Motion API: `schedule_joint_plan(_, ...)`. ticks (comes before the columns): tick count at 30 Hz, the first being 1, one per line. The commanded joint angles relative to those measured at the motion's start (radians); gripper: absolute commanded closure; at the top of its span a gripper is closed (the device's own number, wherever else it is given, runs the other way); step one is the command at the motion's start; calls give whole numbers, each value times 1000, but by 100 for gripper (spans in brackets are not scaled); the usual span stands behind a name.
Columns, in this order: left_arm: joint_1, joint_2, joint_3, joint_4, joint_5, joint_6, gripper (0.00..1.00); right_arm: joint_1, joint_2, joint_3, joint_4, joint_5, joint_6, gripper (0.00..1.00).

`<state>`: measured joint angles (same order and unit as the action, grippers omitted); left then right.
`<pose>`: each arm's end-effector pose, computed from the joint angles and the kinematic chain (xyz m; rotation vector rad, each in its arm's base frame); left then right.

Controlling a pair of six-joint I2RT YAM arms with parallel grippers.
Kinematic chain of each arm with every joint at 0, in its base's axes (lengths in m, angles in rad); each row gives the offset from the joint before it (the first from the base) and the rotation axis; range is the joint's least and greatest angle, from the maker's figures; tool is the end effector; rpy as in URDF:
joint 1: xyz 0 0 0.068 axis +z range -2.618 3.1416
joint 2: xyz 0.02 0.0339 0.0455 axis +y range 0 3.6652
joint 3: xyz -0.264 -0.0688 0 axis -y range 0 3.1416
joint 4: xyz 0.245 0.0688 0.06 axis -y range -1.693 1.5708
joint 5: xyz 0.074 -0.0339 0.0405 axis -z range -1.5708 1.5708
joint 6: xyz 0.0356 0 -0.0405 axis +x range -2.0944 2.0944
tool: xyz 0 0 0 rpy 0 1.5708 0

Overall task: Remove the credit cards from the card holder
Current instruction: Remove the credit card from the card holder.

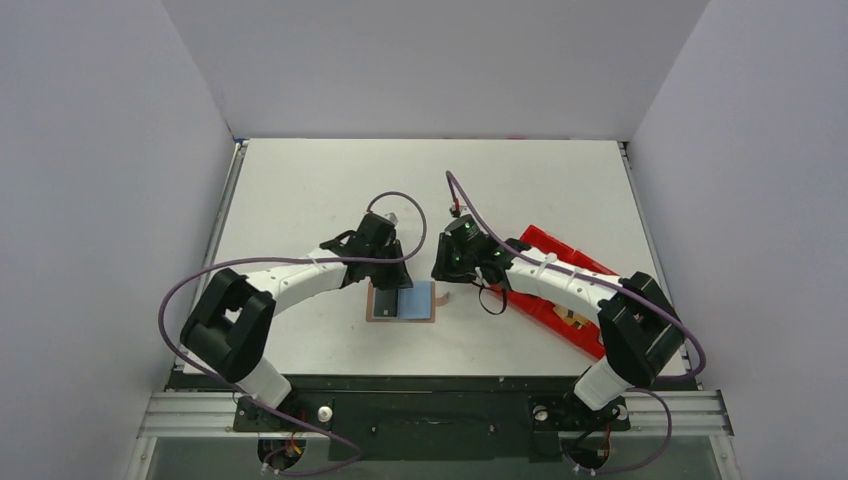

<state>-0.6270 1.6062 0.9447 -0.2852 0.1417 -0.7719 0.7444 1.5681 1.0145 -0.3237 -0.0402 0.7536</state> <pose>0.2589 -0.1938 0.1855 -0.1321 2.6641 -0.6986 0.2412 0.2242 0.2155 -0.0069 2.5789 0.6725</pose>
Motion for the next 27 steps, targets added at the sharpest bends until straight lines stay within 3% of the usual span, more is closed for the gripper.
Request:
schedule_joint_plan(1, 46, -100, -38, -52, -52, 31, 85, 50, 36, 77, 21, -34, 19, 72)
schedule_joint_plan(12, 152, -206, -182, -82, -79, 69, 85, 128, 239, 194, 94, -153, 77, 73)
schedule_joint_plan(27, 156, -120, -199, -12, -53, 79, 86, 125, 376, 200, 139, -162, 97, 75)
